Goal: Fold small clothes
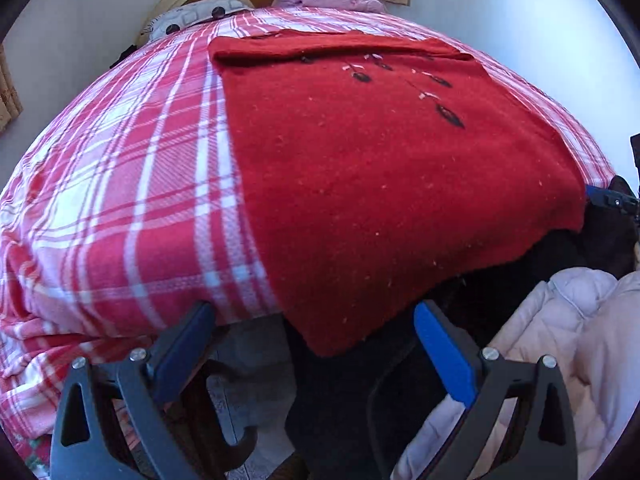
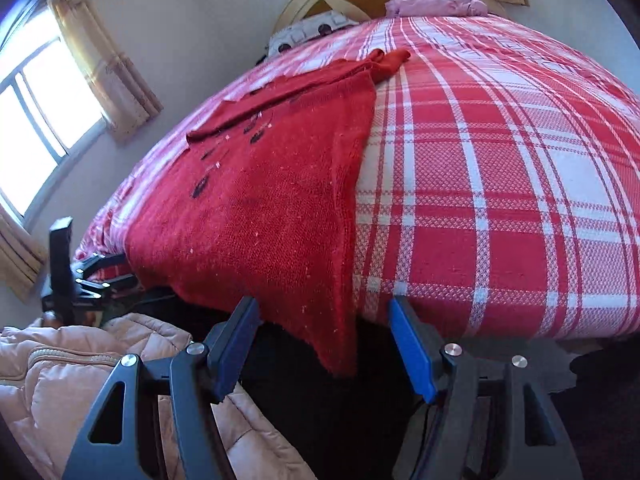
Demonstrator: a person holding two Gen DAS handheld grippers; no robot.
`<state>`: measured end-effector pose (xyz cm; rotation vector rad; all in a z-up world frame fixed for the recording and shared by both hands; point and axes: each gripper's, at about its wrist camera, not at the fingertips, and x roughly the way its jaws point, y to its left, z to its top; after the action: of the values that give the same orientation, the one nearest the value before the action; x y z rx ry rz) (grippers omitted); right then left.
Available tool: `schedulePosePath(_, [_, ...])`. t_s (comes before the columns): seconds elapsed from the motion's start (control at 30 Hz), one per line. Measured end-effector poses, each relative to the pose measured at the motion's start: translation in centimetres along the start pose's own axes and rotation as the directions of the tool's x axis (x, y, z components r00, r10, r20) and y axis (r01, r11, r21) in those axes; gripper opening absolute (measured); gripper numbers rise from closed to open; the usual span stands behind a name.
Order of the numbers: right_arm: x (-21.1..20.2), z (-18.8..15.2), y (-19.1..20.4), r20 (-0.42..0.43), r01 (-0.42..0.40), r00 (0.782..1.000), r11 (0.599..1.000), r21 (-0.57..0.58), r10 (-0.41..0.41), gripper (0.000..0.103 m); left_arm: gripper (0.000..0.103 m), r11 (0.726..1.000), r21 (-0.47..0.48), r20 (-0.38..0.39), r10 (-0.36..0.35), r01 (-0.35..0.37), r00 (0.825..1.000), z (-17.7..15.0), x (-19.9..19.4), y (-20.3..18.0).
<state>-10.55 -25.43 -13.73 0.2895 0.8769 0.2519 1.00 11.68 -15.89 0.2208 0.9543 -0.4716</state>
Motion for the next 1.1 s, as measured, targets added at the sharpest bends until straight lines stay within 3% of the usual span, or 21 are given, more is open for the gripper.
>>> schedulePosePath(0.1, [-0.2,-0.2,-0.1,-0.012,-0.013,1.000,1.000,0.021,0.013,0.068,0.101,1.000,-0.015,0.009,-0.006,0.007,1.000,0.1,0.2,0.0])
schedulePosePath(0.3, [-1.0,-1.4,-1.3,-0.026,-0.021,0.999,0.997,0.070,0.023,0.068,0.101,0.994,-0.055,0.048,-0.096,0.098,0.994,-0.2,-0.2,0.3])
schedulePosePath(0.43, [0.1,-1.4,-1.3,-0.043,-0.089,0.995,0.992,0.087,0.093,0.067,0.099,0.991,-0.048,0.019,-0.125,0.126,0.992,-0.6,0.6,-0.3])
schedulePosePath(0.6, [2.7,-1.7,-0.7,-0.114,-0.116,0.986,0.990,0.076,0.124,0.050,0.090,0.982,-0.075,0.006,-0.171,0.171,0.985,-0.4,2.0,-0.2])
schedulePosePath(0.63, [3.0,-1.5,-0.3,-0.112,-0.121,0.985,0.991,0.059,0.127,0.049,0.084,0.978,-0.091,0.005,-0.186,0.185,0.983,-0.3,2.2,0.0])
schedulePosePath(0.7, [3.2,-1.2,0.3,-0.107,-0.141,0.984,0.989,0.035,0.144,0.029,0.068,0.963,-0.128,-0.011,-0.239,0.235,0.971,-0.3,2.9,0.3])
schedulePosePath(0.77, [3.4,-1.0,0.5,-0.112,-0.158,0.981,0.987,0.031,0.161,0.017,0.046,0.957,-0.148,-0.022,-0.256,0.250,0.966,-0.2,3.1,0.6])
schedulePosePath(0.8, [3.4,-1.0,0.7,-0.118,-0.166,0.979,0.986,0.031,0.168,0.014,0.040,0.957,-0.150,-0.021,-0.255,0.250,0.967,-0.1,3.0,0.8])
schedulePosePath(0.87, [3.2,-1.2,0.9,-0.131,-0.189,0.973,0.981,0.035,0.192,0.012,0.015,0.951,-0.159,-0.017,-0.271,0.265,0.963,-0.2,2.6,1.2])
schedulePosePath(1.1, [0.0,0.5,0.8,-0.012,-0.376,0.924,0.917,0.135,0.381,0.010,0.012,0.923,-0.150,0.046,-0.352,0.355,0.935,0.5,-0.9,1.5])
